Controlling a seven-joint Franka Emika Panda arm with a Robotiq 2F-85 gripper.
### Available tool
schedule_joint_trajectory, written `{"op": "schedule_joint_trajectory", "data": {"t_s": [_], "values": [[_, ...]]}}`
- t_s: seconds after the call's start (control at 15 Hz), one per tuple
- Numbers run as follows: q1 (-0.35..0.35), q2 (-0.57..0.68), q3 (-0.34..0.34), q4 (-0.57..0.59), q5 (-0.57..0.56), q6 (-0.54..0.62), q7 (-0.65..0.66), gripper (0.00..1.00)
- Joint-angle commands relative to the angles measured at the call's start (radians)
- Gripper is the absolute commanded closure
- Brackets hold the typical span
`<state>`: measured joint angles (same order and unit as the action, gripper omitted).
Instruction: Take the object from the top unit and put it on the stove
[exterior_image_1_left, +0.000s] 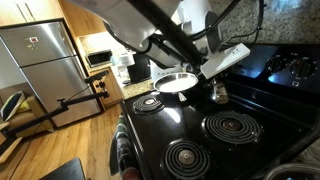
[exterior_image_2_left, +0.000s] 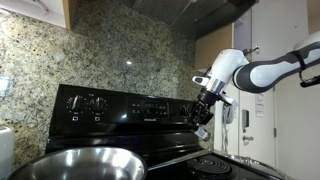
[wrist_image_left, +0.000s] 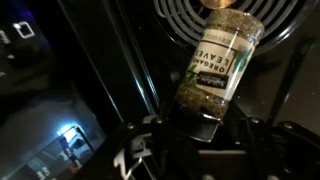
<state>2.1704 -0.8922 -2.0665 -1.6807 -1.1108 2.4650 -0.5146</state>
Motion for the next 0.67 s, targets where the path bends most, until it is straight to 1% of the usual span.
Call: {"op": "schedule_joint_trajectory", "data": {"t_s": [0.0, 0.27, 0.53, 0.6], "values": [[-0.003, -0.126, 0.078, 0.025, -0.007, -0.03, -0.092, 0.68], [0.004, -0.203, 0.118, 0.021, -0.007, -0.018, -0.11, 0.68], [0.008, -0.258, 0.14, 0.021, -0.051, 0.076, -0.07, 0.68], [0.013, -0.268, 0.137, 0.024, -0.072, 0.117, -0.057, 0.68]]}}
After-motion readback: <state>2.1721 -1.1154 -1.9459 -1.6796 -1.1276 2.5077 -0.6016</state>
